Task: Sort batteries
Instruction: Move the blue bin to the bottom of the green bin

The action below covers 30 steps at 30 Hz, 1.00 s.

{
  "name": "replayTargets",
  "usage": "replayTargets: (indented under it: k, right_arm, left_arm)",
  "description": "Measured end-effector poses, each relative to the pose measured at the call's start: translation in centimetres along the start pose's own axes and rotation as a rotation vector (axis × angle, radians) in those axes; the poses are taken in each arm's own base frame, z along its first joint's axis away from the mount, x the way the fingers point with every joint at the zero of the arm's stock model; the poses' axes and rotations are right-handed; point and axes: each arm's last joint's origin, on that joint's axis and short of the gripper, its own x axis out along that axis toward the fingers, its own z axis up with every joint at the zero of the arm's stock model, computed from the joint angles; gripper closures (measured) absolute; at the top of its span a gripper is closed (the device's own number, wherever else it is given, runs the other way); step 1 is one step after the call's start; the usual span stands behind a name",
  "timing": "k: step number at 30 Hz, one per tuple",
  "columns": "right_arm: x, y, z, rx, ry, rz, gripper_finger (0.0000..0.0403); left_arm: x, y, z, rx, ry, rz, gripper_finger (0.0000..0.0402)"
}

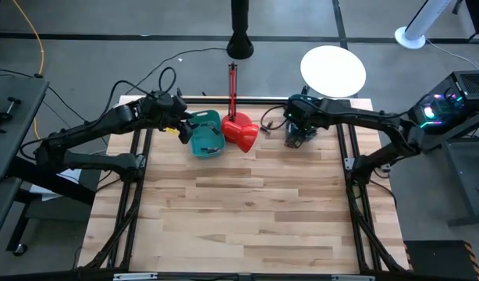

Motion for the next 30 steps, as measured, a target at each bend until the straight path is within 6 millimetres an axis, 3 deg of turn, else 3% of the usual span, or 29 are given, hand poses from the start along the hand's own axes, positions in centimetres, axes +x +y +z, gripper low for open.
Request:
replayTargets:
  k: [13, 16, 18, 21, 22, 30]
  right_arm:
    - [6.5, 1.0, 2.2, -0.038, 0.142, -0.023, 0.0193]
    - [8.1, 1.1, 2.2, -0.034, 0.193, -0.047, 0.0224]
    - [8.5, 1.3, 2.2, -0.021, 0.202, -0.061, 0.0273]
    - [7.9, 1.5, 2.1, -0.020, 0.184, -0.060, 0.0371]
    - [7.3, 1.5, 2.1, -0.023, 0.162, -0.061, 0.0384]
    - [-0.3, 0.6, -0.5, 0.102, 0.012, -0.044, 0.0400]
  left_arm:
    - [0.0, -0.7, -0.2, 0.007, 0.013, -0.031, 0.0200]
    - [0.0, -0.8, -0.2, 0.008, 0.013, -0.032, 0.0200]
    - [0.0, -0.8, -0.2, 0.009, 0.013, -0.032, 0.0200]
    - [0.0, -0.8, -0.2, 0.009, 0.013, -0.031, 0.0200]
    - [0.0, -0.8, -0.2, 0.009, 0.013, -0.031, 0.0200]
    - [0.0, -0.7, -0.2, 0.032, 0.011, -0.028, 0.0200]
